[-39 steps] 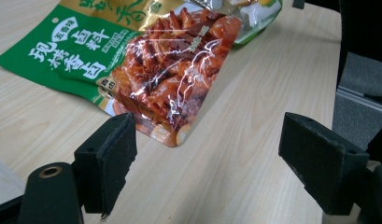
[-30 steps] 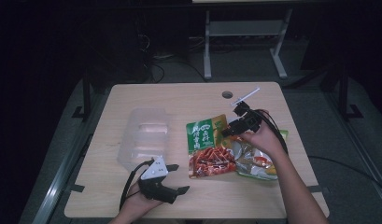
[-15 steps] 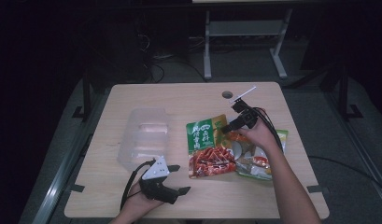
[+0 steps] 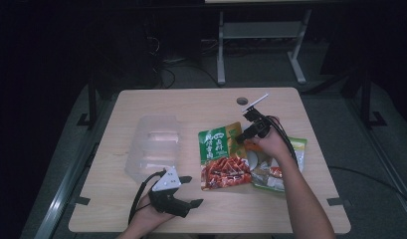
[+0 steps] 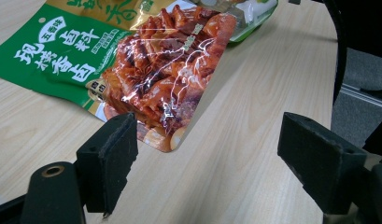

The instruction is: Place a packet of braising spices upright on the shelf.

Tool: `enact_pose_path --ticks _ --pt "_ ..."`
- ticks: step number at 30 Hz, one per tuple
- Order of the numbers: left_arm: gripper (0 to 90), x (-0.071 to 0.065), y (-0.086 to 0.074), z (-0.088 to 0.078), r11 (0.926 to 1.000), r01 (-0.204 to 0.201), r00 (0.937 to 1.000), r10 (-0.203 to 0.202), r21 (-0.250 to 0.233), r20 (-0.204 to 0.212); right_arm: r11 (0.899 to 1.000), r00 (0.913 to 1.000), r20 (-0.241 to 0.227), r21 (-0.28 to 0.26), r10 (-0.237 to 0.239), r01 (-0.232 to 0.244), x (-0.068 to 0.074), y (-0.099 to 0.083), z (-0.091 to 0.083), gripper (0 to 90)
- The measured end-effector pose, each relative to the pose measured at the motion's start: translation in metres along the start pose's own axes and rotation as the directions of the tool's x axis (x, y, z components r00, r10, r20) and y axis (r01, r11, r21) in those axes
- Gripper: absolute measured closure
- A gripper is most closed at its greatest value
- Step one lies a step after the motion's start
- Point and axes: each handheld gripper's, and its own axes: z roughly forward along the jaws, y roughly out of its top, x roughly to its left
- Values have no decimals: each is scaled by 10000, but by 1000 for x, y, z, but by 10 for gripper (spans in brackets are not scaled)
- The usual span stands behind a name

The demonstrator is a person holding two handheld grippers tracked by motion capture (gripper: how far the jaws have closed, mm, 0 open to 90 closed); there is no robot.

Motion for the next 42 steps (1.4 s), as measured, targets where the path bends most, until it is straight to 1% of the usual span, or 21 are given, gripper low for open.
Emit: enact_pose_path --ticks 3,5,7,9,10,11,13,15,16,18,19,23,26,27,29,31,34,36,39,41,42 --pt "202 1 0 0 9999 107 9999 -107 -69 29 9999 9998 -140 -35 126 -126 0 1 -1 751" --pt "204 2 0 0 10000 55 10000 -55 -58 19 9998 9993 -324 -25 183 -183 0 1 -2 838" --pt "205 2 0 0 10000 85 10000 -84 -49 44 9997 9984 -511 -41 238 -240 1 0 -4 890" --pt "208 1 0 1 9999 138 9999 -137 -36 89 9998 9978 -655 -115 140 -147 3 -1 -7 897" --pt "210 1 0 1 9999 163 9998 -162 -21 115 9999 9978 -655 -164 -44 33 5 -2 -10 898" --pt "211 1 0 2 9999 172 9998 -172 -11 130 9997 9982 -580 -206 -120 108 7 -2 -12 898" --pt "213 0 0 3 9995 316 9994 -315 -53 165 9991 9976 -648 -367 -235 212 11 -5 -18 899" --pt "215 0 1 4 9995 316 9994 -314 -80 150 9977 9957 -876 -632 -292 237 14 -8 -25 900" --pt "215 -1 2 6 9985 539 9983 -536 -134 233 9968 9953 -896 -745 -354 288 17 -9 -28 900" --pt "224 0 4 8 9982 568 9981 -564 -167 253 9946 9957 -761 -936 -525 453 22 -13 -33 900" --pt "225 0 5 9 9986 513 9984 -510 -129 239 9928 9944 -840 -1062 -638 547 24 -16 -35 900" --pt "237 -1 11 14 9971 690 9974 -683 -333 240 9849 9922 -989 -1626 -757 590 27 -30 -45 900" --pt "251 -1 17 16 9945 947 9954 -938 -444 213 9751 9903 -1043 -2113 -914 677 29 -38 -55 900" --pt "252 0 19 16 9956 857 9963 -853 -384 129 9701 9893 -1074 -2319 -984 713 31 -41 -60 900" --pt "282 0 22 18 9953 866 9962 -869 -436 -35 9601 9883 -1047 -2681 -1108 792 35 -46 -69 900" --pt "294 2 26 22 9923 1156 9929 -1167 -434 -236 9498 9860 -1075 -2996 -1273 899 40 -51 -78 900" --pt "302 7 31 31 9849 1695 9851 -1704 -352 -243 9289 9815 -1022 -3515 -1621 1169 46 -60 -88 900" --pt "303 11 34 38 9826 1820 9827 -1830 -365 -291 9198 9790 -923 -3681 -1816 1359 51 -67 -94 900" --pt "300 21 37 48 9748 2213 9745 -2222 -280 -317 9060 9743 -720 -3878 -2133 1697 58 -73 -102 900" --pt "285 27 39 54 9646 2620 9641 -2629 -289 -362 8945 9710 -590 -4052 -2317 1888 62 -77 -105 900" --pt "281 29 40 57 9550 2942 9548 -2954 -374 -340 8915 9702 -631 -4121 -2338 1880 63 -79 -106 900"
